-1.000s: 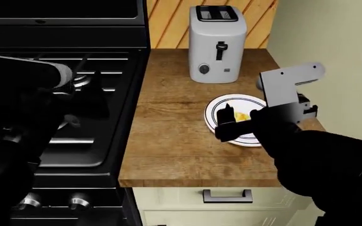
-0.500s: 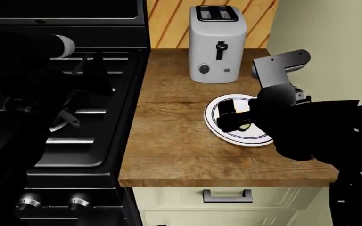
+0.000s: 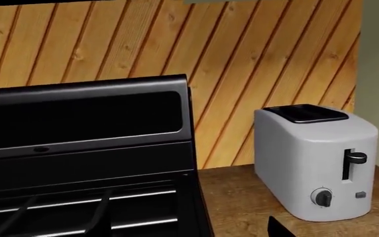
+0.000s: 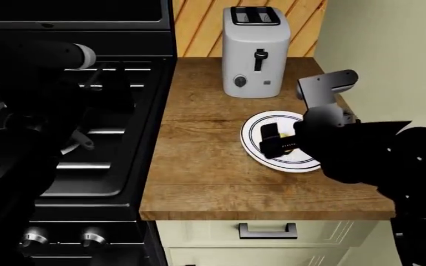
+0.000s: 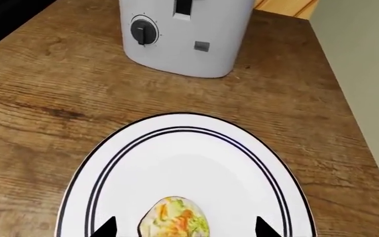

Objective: Frozen meat rests on a plate on the counter. Retrieve the meat and place it in a pot on a burner. Then turn the burner on.

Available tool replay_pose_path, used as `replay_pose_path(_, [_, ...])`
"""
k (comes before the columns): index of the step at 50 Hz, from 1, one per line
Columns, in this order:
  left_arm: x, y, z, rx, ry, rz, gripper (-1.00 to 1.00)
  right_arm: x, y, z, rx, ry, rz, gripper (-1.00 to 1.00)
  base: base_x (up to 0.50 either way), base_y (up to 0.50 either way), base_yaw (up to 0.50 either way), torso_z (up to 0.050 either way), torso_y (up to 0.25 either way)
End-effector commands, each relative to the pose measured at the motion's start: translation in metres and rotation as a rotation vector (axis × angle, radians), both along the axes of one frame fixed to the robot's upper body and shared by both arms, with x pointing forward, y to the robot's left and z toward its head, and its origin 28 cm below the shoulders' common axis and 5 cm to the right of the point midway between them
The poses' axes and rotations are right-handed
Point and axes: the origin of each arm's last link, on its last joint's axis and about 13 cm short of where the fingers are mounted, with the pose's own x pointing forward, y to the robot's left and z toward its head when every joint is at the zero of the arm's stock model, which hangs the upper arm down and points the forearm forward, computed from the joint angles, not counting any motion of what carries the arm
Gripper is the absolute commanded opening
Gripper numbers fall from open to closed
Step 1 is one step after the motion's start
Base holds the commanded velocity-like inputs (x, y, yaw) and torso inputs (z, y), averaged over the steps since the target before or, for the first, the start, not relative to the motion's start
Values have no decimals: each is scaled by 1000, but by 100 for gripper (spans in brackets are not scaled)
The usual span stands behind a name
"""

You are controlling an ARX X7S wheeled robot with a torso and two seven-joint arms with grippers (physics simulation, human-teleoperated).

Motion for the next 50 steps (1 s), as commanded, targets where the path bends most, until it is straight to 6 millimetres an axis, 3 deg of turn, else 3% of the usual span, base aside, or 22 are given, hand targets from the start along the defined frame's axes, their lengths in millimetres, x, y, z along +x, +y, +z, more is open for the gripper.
replay_pose_path(1, [0, 0, 0, 11, 9, 4, 100, 5, -1, -11, 11, 24, 18, 100, 0, 0, 0, 0, 0])
replay_pose_path(7, [0, 0, 0, 14, 11, 5, 100, 9, -2, -13, 14, 28, 15, 100, 0, 0, 0, 0, 0])
replay_pose_path(10, [30, -6, -7, 17, 11, 4, 100, 10, -3, -13, 13, 28, 12, 100, 0, 0, 0, 0, 0])
replay_pose_path(14, [39, -8, -9, 18, 17, 4, 100, 13, -4, -15, 15, 34, 9, 100, 0, 0, 0, 0, 0])
replay_pose_path(50, [44, -13, -13, 31, 28, 5, 100, 24, -8, -29, 22, 74, 11, 100, 0, 0, 0, 0, 0])
